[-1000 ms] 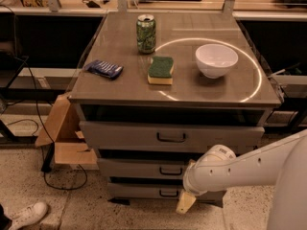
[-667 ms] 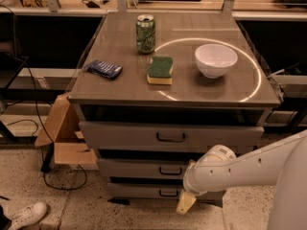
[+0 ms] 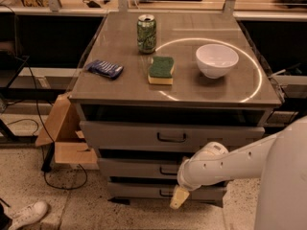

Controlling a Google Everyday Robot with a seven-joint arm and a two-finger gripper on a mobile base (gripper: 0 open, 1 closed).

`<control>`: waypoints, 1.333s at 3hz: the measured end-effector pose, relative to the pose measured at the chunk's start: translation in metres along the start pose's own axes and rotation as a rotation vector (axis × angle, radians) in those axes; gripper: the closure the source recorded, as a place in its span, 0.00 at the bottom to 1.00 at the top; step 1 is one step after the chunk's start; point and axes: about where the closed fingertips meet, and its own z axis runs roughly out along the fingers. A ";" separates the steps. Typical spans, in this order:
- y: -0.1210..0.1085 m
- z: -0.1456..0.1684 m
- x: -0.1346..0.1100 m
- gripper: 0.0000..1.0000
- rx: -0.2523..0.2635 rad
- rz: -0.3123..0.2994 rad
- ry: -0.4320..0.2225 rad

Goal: Open middle drawer

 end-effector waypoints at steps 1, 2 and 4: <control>-0.002 0.018 -0.005 0.00 -0.016 -0.011 0.001; -0.013 0.034 -0.006 0.00 -0.011 -0.035 0.002; -0.004 0.046 -0.008 0.00 -0.038 -0.055 0.008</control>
Offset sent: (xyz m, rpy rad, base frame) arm 0.0133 0.0130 -0.0394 0.0009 0.0233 0.0317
